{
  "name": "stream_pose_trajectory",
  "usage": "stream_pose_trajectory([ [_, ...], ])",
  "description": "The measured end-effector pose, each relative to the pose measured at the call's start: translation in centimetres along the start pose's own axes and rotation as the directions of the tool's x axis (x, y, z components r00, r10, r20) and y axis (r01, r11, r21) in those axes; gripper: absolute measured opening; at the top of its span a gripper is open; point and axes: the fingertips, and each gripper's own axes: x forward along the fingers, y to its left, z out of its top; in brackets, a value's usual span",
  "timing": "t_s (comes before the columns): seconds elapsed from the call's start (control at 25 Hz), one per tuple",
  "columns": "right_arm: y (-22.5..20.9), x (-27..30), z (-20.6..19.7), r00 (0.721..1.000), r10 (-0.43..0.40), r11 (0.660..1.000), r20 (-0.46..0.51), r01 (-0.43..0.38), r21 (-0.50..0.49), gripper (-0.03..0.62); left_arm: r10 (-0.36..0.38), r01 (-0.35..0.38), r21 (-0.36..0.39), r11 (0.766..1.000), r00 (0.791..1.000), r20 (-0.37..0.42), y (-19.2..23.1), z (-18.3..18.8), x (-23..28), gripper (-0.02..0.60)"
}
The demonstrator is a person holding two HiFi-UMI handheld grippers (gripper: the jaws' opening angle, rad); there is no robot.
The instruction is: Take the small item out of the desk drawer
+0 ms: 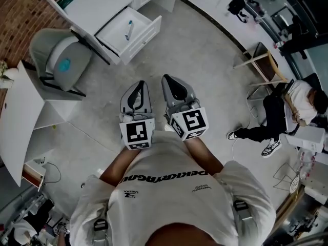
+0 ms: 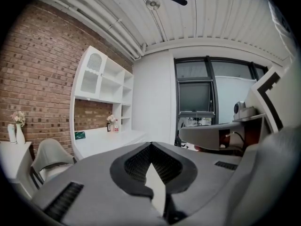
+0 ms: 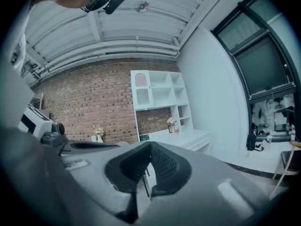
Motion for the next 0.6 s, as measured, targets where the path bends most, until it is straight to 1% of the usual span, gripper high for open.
stream_pose_trajectory([
  [0.32, -2.3, 12.1, 3.8, 0.999, -0.045, 0.999, -0.008, 0.045, 0.009, 0.000, -0.033, 0.033, 0.011, 0.999, 0.999, -0.037, 8.1, 3.6, 10.0, -0.003],
  [0.6, -3.5, 20.3, 5.0, 0.995, -0.094, 0.995, -0.025, 0.094, 0.021, 0.000, -0.075, 0.076, 0.027, 0.997, 0.995, -0.066, 13.9, 5.0, 16.4, -0.002],
])
